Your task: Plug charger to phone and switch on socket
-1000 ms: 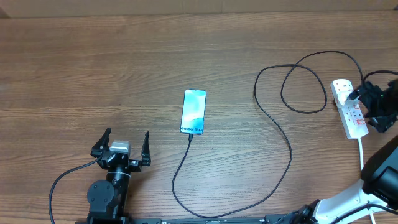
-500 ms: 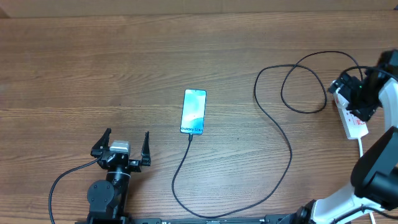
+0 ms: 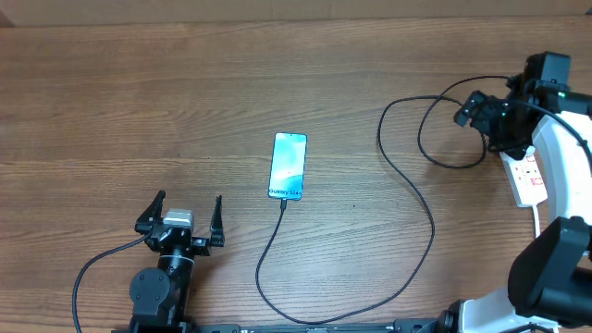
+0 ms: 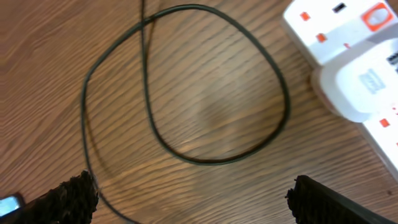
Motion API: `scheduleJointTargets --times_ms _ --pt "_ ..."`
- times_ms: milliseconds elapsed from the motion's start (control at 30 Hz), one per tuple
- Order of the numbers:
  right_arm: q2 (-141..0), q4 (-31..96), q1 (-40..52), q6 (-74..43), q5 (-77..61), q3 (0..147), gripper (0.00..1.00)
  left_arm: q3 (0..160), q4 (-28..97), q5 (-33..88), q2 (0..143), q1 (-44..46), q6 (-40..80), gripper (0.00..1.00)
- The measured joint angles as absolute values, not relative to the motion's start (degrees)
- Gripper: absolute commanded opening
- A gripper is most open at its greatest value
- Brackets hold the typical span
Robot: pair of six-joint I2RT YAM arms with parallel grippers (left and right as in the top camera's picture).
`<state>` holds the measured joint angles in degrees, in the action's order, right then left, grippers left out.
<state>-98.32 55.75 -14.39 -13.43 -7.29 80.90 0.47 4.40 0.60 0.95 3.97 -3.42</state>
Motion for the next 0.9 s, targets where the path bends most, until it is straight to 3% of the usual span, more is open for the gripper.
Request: scheduleJointTargets --times_ms 533,900 --pt "-96.68 55.57 -11.97 -13.45 -7.31 80.60 1.00 0.47 4.40 0.60 0.95 3.99 -3.42 1.00" --pt "-94.13 51.05 -11.97 -13.43 -7.29 65.73 1.00 0.47 4.38 0.60 0.95 3.99 -3.42 1.00"
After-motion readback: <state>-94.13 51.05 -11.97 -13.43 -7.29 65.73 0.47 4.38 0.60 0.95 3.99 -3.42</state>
